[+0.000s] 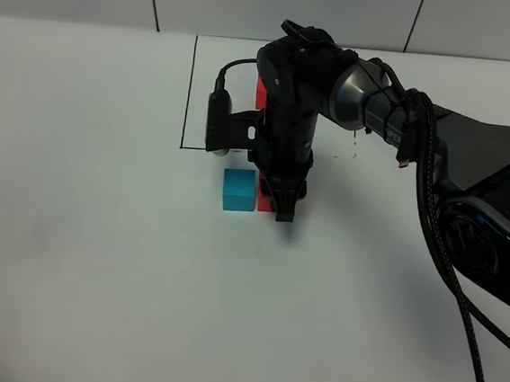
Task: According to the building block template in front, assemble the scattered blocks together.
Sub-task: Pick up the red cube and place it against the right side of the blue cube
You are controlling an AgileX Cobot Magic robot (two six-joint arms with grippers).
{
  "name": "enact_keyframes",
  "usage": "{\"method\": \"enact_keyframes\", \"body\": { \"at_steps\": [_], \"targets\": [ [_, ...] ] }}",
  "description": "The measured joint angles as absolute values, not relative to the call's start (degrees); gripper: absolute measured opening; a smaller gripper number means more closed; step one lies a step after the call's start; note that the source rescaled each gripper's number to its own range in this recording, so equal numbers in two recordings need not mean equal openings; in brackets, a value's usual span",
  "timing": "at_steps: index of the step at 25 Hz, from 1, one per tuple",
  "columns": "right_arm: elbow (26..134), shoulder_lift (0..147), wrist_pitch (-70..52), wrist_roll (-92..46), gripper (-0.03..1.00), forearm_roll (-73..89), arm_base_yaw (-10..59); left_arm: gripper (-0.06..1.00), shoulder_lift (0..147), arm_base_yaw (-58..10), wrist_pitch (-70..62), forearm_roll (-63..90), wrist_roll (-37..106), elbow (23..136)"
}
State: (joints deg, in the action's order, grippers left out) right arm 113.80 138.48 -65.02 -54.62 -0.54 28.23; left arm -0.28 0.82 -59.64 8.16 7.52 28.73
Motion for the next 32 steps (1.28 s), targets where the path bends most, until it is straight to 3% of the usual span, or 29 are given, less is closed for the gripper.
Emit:
{"method": "enact_keyframes", "body": {
  "at_steps": [32],
  "targets": [
    [114.1,138.8,-65.2,-54.1,0.02,1.5,28.2,0.68,-0.3,0.8,-59.6,8.2,7.5,28.7]
  ]
}}
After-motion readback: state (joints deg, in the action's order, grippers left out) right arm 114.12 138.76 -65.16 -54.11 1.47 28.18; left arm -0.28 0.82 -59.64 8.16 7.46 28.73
